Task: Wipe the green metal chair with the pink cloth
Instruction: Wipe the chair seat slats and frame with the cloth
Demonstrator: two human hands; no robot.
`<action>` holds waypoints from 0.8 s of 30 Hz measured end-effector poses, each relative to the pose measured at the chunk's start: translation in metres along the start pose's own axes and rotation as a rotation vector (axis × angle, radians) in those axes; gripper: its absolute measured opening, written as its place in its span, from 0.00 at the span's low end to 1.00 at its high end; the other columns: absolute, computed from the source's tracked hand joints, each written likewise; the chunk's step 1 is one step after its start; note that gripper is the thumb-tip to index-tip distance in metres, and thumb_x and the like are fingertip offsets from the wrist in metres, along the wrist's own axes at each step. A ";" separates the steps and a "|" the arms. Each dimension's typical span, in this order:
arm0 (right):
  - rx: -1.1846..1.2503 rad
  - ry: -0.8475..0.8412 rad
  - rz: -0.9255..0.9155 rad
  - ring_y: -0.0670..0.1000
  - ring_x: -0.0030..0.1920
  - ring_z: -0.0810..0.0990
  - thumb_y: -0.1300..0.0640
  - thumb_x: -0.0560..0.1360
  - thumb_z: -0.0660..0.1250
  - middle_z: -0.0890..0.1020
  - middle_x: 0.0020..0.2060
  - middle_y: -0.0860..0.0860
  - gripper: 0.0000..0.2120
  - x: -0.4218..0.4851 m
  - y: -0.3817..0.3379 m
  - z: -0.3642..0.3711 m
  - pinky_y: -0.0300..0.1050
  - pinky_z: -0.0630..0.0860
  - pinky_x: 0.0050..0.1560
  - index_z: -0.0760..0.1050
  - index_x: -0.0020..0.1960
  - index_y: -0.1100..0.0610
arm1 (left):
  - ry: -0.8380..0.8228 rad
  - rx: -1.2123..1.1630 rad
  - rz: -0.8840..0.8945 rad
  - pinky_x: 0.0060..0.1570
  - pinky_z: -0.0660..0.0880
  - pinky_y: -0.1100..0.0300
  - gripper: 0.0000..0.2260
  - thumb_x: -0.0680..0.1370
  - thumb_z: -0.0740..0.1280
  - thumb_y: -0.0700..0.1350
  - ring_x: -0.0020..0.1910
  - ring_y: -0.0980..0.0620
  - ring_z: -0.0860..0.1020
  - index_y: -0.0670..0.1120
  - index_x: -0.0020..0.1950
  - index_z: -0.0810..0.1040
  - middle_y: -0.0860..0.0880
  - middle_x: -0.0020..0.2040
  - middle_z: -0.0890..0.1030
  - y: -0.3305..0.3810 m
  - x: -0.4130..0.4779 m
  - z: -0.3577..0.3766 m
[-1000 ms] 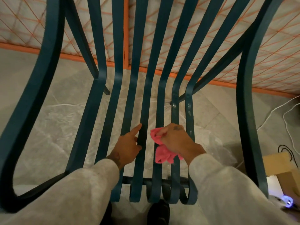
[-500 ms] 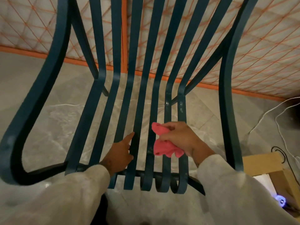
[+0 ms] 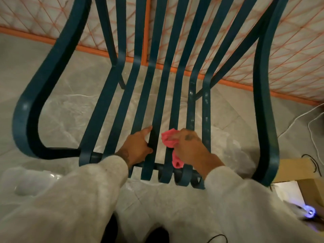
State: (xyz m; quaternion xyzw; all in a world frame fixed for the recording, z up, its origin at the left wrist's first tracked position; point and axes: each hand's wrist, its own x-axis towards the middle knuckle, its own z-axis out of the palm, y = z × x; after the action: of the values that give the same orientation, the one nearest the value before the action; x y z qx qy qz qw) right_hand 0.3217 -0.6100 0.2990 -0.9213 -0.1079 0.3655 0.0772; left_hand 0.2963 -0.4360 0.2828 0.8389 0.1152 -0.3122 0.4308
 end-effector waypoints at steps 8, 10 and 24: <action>0.368 0.154 0.148 0.42 0.38 0.80 0.64 0.74 0.72 0.81 0.50 0.45 0.19 -0.009 -0.011 -0.034 0.28 0.77 0.39 0.79 0.64 0.53 | -0.036 -0.027 0.003 0.62 0.75 0.44 0.36 0.75 0.71 0.38 0.62 0.42 0.76 0.55 0.78 0.56 0.45 0.68 0.73 -0.007 0.009 -0.001; 0.327 0.169 0.141 0.42 0.38 0.80 0.65 0.74 0.72 0.80 0.48 0.42 0.21 -0.016 -0.016 -0.032 0.28 0.77 0.39 0.77 0.65 0.52 | -0.025 -0.042 0.002 0.61 0.76 0.46 0.37 0.75 0.71 0.38 0.60 0.43 0.77 0.56 0.77 0.57 0.45 0.68 0.73 -0.007 0.009 -0.002; 0.276 0.143 0.215 0.43 0.45 0.77 0.59 0.72 0.75 0.77 0.57 0.43 0.23 -0.013 -0.013 0.009 0.38 0.79 0.49 0.76 0.65 0.50 | -0.030 -0.024 0.002 0.56 0.78 0.53 0.38 0.75 0.71 0.38 0.57 0.45 0.78 0.57 0.78 0.55 0.44 0.67 0.75 -0.006 0.008 -0.001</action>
State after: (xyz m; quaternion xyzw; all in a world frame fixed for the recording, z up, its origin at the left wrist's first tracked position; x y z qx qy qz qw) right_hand 0.3044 -0.6001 0.3038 -0.9318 0.0481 0.3167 0.1707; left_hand 0.3002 -0.4322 0.2739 0.8289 0.1118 -0.3229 0.4429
